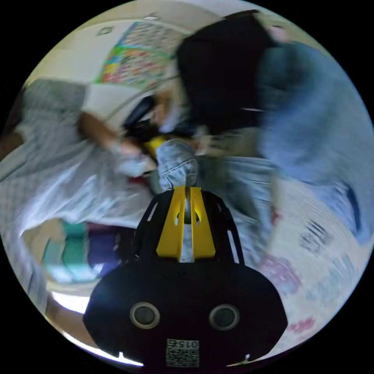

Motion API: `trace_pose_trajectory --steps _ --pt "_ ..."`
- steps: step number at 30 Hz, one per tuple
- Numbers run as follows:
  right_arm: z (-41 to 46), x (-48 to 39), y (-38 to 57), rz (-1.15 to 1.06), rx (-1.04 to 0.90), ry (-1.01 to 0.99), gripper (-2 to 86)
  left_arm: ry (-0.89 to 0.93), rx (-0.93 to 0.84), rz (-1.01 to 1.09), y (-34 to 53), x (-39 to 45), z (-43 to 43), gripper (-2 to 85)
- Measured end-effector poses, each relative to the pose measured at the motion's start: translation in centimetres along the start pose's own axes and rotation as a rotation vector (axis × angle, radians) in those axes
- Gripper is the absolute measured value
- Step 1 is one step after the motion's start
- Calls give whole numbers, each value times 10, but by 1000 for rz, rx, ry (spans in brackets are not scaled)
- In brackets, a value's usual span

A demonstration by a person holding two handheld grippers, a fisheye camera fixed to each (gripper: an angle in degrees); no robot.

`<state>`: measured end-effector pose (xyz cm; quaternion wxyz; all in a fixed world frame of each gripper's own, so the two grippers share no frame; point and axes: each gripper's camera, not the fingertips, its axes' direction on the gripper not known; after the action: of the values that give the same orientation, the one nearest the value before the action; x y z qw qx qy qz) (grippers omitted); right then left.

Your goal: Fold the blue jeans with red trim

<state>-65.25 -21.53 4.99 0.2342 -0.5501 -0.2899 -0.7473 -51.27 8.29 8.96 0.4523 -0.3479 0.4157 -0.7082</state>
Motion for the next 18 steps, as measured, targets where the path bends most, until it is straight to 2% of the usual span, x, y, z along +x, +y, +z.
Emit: trace_pose_trajectory --steps 1,2,4,8,11,13,17,18 --pt "-1 20 2 121 14 175 17 17 20 -18 1 -4 1 116" --pt "-2 36 2 218 29 227 22 21 28 -23 1 -5 1 115" --pt "1 46 1 236 2 154 35 22 12 -40 3 -10 8 114" --pt "4 34 -3 178 -31 228 75 36 36 -45 4 -12 16 125" --pt "11 39 -7 176 -55 167 94 15 151 -27 -1 -11 21 145" --pt "19 43 -12 171 -95 101 105 10 193 -87 -13 -17 36 159" --pt "45 38 -23 81 -261 59 66 14 168 -103 -31 -11 66 139" --pt "48 38 -23 80 -272 61 59 -37 155 -72 -34 -4 71 109"
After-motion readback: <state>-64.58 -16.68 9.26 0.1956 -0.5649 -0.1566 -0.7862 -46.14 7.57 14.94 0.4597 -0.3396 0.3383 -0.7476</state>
